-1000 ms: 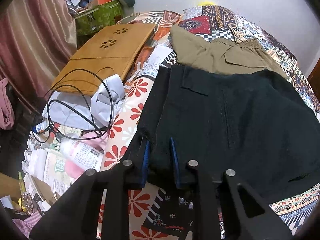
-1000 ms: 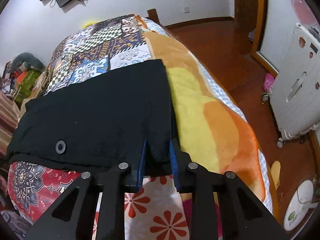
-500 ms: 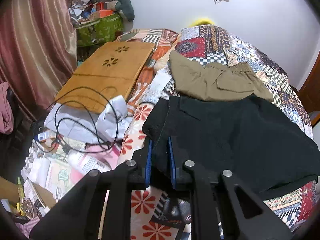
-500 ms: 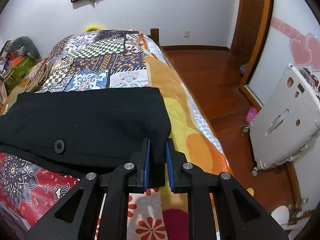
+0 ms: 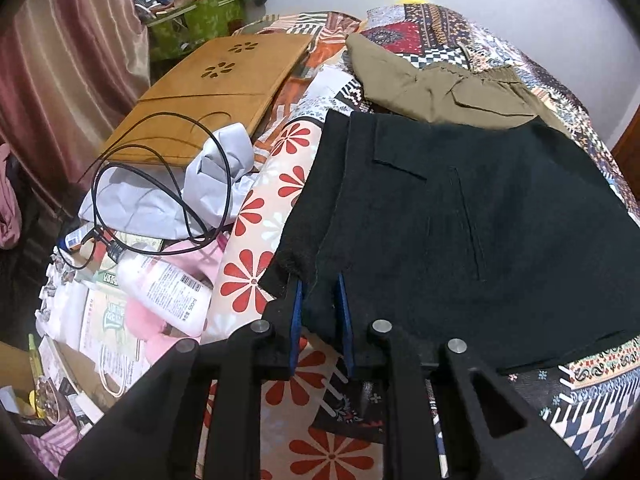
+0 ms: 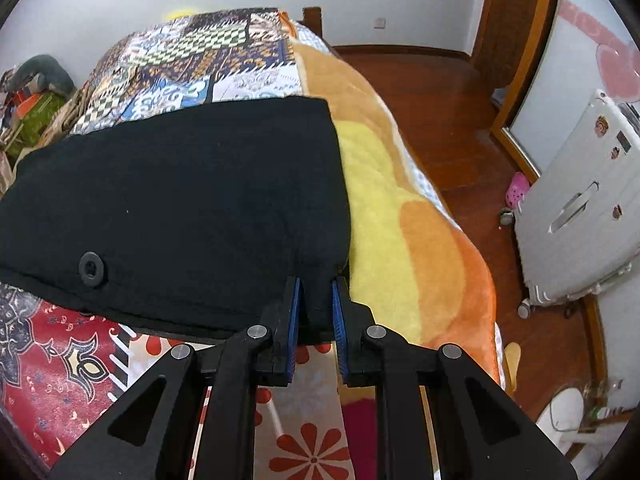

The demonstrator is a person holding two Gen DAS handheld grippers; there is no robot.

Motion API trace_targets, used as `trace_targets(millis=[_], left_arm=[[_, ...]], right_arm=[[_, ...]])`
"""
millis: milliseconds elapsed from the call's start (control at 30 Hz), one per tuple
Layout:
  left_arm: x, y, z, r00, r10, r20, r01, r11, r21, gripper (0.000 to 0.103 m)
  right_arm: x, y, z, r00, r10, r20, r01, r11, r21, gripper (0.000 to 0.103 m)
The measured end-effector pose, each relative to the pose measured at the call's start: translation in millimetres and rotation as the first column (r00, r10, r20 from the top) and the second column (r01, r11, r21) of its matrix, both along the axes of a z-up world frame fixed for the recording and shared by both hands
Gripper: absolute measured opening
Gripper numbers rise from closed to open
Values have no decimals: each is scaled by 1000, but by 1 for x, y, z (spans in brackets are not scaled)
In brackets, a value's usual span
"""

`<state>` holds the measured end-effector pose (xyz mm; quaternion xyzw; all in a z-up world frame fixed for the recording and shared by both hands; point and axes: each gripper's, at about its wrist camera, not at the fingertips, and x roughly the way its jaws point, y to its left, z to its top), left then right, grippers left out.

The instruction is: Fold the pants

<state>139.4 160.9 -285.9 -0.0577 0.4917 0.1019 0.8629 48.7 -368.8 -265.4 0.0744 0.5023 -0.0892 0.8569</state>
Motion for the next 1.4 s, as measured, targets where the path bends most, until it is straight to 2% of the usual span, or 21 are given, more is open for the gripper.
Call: trace_targets(millis=[33, 100, 133, 167, 300, 400, 467, 533, 633, 767, 900, 967, 1100, 1200, 1400], left_arm=[[-2, 2, 2, 1000, 5, 4, -5, 1000, -4, 23], [-5, 5, 9, 1000, 25, 15, -25, 999, -23, 29], [-5, 5, 13, 999, 32, 18, -32, 999, -21, 32], [-6, 5, 20, 999, 38, 27, -37, 999, -17, 33], [-3, -1, 51, 995, 12, 94, -3, 995, -96, 33], [9, -25, 82, 983, -71, 169, 86, 993, -83, 34], [19, -46, 95, 971, -131, 203, 148, 986, -73, 43], [30, -69, 99, 958, -185, 218, 202, 978, -55, 46], [45, -104, 93, 942, -265, 206, 283, 957, -66, 47], [60, -149, 68, 922, -359, 142, 376, 919, -120, 49], [52, -192, 40, 884, -462, 76, 468, 869, -157, 49], [45, -205, 29, 869, -494, 42, 494, 856, -156, 50], [26, -216, 22, 863, -502, 59, 506, 859, -78, 52], [21, -216, 22, 867, -494, 58, 498, 863, -88, 52], [14, -212, 27, 874, -482, 57, 485, 870, -87, 54]], right_arm=[[0, -1, 2, 1000, 4, -9, -4, 1000, 3, 17], [-2, -4, 6, 999, -8, -37, 8, 1000, -5, 31], [-3, -6, 10, 999, -17, -43, 17, 1000, -7, 42], [-4, -7, 15, 999, -19, -35, 19, 1000, -4, 45], [0, -3, 45, 999, -6, 35, 5, 1000, 30, 46], [17, 14, 69, 992, 63, 107, -69, 996, 51, 48], [32, 33, 83, 979, 137, 150, -147, 988, 55, 50], [48, 54, 93, 960, 211, 185, -227, 971, 75, 50], [67, 87, 97, 929, 307, 208, -334, 937, 108, 50], [90, 131, 74, 893, 416, 169, -442, 882, 165, 50], [96, 156, 36, 879, 472, 66, -474, 850, 228, 50], [88, 156, 32, 884, 460, 84, -466, 853, 233, 50], [74, 150, 32, 888, 453, 85, -457, 843, 285, 51], [62, 149, 37, 882, 464, 86, -469, 843, 262, 51], [57, 145, 40, 892, 442, 88, -449, 854, 263, 51]])
